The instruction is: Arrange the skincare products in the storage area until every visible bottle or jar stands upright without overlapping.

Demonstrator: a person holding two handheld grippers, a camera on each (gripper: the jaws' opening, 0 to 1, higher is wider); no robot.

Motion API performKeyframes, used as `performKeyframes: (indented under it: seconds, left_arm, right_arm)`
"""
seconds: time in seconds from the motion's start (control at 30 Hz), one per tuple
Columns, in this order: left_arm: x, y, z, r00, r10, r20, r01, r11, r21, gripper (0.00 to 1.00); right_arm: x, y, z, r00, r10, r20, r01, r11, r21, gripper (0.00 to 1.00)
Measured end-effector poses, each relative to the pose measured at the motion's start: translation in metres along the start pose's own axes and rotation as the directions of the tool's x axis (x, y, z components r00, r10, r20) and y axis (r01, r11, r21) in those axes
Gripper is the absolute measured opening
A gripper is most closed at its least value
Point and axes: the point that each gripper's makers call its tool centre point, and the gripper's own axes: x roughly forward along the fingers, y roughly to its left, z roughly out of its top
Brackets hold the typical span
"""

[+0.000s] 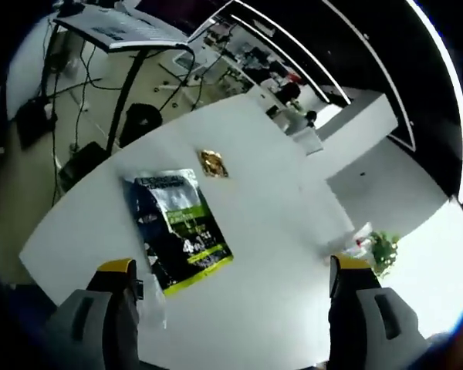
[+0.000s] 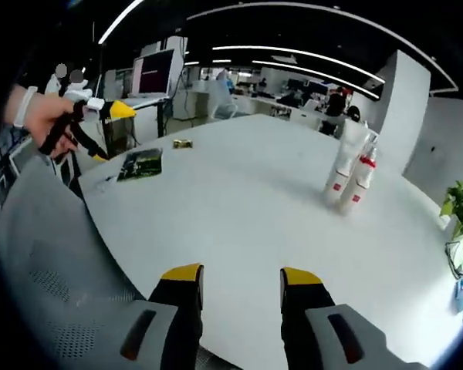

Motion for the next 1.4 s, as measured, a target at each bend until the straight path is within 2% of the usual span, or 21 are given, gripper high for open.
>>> performKeyframes:
  seconds: [0.07, 0.13, 0.23, 0.33, 0.37, 0.47, 0.5, 0.57, 0.67, 0.7, 0.73, 0.77, 0.8, 0.87, 0.93, 0.97, 1.0, 1.03, 1.27, 1.33, 1.4]
  left_arm:
    - [0.010, 0.011, -0.001, 0.996, 0.088, -0.032, -0.088, 0.996, 0.022, 0.99]
    - [0.020, 0.016, 0.003, 0.990, 0.138, -0.032, -0.137, 0.990, 0.041, 0.99]
    - [0.038, 0.027, 0.008, 0.967, 0.249, -0.053, -0.244, 0.965, 0.093, 0.99]
    - [0.054, 0.029, 0.016, 0.952, 0.301, -0.060, -0.295, 0.951, 0.091, 0.99]
    - [0.058, 0.031, 0.017, 0.945, 0.320, -0.069, -0.313, 0.945, 0.097, 0.99]
    - [0.070, 0.040, 0.020, 0.909, 0.405, -0.097, -0.387, 0.908, 0.159, 0.99]
    - [0.074, 0.039, 0.020, 0.907, 0.409, -0.098, -0.393, 0.907, 0.151, 0.99]
    - [0.081, 0.041, 0.018, 0.895, 0.431, -0.116, -0.418, 0.900, 0.121, 1.00]
    - [0.078, 0.055, 0.014, 0.845, 0.513, -0.150, -0.491, 0.856, 0.161, 1.00]
    - [0.079, 0.057, 0.016, 0.845, 0.517, -0.137, -0.497, 0.853, 0.158, 1.00]
    - [0.079, 0.062, 0.014, 0.836, 0.530, -0.144, -0.510, 0.846, 0.156, 1.00]
    - [0.079, 0.063, 0.013, 0.833, 0.534, -0.147, -0.513, 0.844, 0.159, 1.00]
    - [0.078, 0.066, 0.014, 0.823, 0.550, -0.141, -0.526, 0.832, 0.177, 1.00]
    - [0.078, 0.068, 0.015, 0.817, 0.558, -0.144, -0.530, 0.826, 0.192, 1.00]
    - [0.078, 0.069, 0.013, 0.804, 0.571, -0.166, -0.531, 0.815, 0.232, 1.00]
    - [0.077, 0.070, 0.009, 0.792, 0.583, -0.182, -0.531, 0.804, 0.267, 1.00]
    - [0.079, 0.070, 0.009, 0.792, 0.583, -0.181, -0.527, 0.802, 0.279, 1.00]
    - [0.079, 0.069, 0.011, 0.798, 0.580, -0.161, -0.539, 0.808, 0.238, 1.00]
    - [0.081, 0.069, 0.013, 0.810, 0.577, -0.105, -0.544, 0.806, 0.235, 0.98]
    - [0.083, 0.065, 0.014, 0.817, 0.570, -0.090, -0.536, 0.807, 0.250, 0.93]
    - [0.087, 0.056, 0.018, 0.838, 0.541, -0.072, -0.498, 0.812, 0.304, 0.82]
  right_arm:
    - [0.001, 0.005, -0.001, 1.000, 0.022, -0.007, -0.023, 0.999, -0.026, 0.33]
    - [0.002, 0.010, -0.002, 0.999, 0.054, -0.008, -0.054, 0.997, -0.053, 0.30]
    - [0.002, 0.010, -0.002, 0.998, 0.057, -0.009, -0.057, 0.997, -0.050, 0.30]
    - [0.002, 0.009, -0.002, 0.998, 0.058, -0.006, -0.058, 0.997, -0.046, 0.30]
    - [0.002, 0.010, -0.003, 0.998, 0.062, -0.008, -0.062, 0.997, -0.049, 0.29]
    - [0.003, 0.012, -0.007, 0.997, 0.079, -0.026, -0.081, 0.994, -0.067, 0.27]
    - [0.004, 0.012, -0.008, 0.996, 0.080, -0.028, -0.082, 0.995, -0.064, 0.26]
    - [0.003, 0.012, -0.007, 0.996, 0.083, -0.024, -0.084, 0.995, -0.055, 0.26]
    - [0.004, 0.013, -0.008, 0.996, 0.089, -0.030, -0.091, 0.994, -0.055, 0.26]
    - [0.004, 0.014, -0.008, 0.995, 0.095, -0.032, -0.096, 0.994, -0.053, 0.26]
    - [0.004, 0.014, -0.008, 0.995, 0.098, -0.032, -0.100, 0.994, -0.050, 0.25]
    - [0.004, 0.015, -0.008, 0.994, 0.101, -0.031, -0.102, 0.994, -0.048, 0.25]
    - [0.004, 0.016, -0.009, 0.994, 0.103, -0.032, -0.105, 0.993, -0.049, 0.25]
    - [0.005, 0.017, -0.009, 0.994, 0.109, -0.032, -0.110, 0.993, -0.050, 0.25]
    - [0.005, 0.018, -0.009, 0.993, 0.115, -0.032, -0.117, 0.992, -0.044, 0.25]
    - [0.005, 0.019, -0.009, 0.992, 0.121, -0.034, -0.123, 0.992, -0.040, 0.24]
    - [0.005, 0.019, -0.010, 0.992, 0.124, -0.036, -0.125, 0.991, -0.039, 0.24]
    - [0.006, 0.020, -0.010, 0.991, 0.126, -0.037, -0.128, 0.991, -0.041, 0.24]
    - [0.006, 0.021, -0.011, 0.990, 0.135, -0.038, -0.137, 0.990, -0.042, 0.22]
    - [0.006, 0.022, -0.011, 0.990, 0.137, -0.039, -0.139, 0.989, -0.044, 0.22]
    - [0.006, 0.022, -0.010, 0.990, 0.139, -0.035, -0.140, 0.989, -0.037, 0.22]
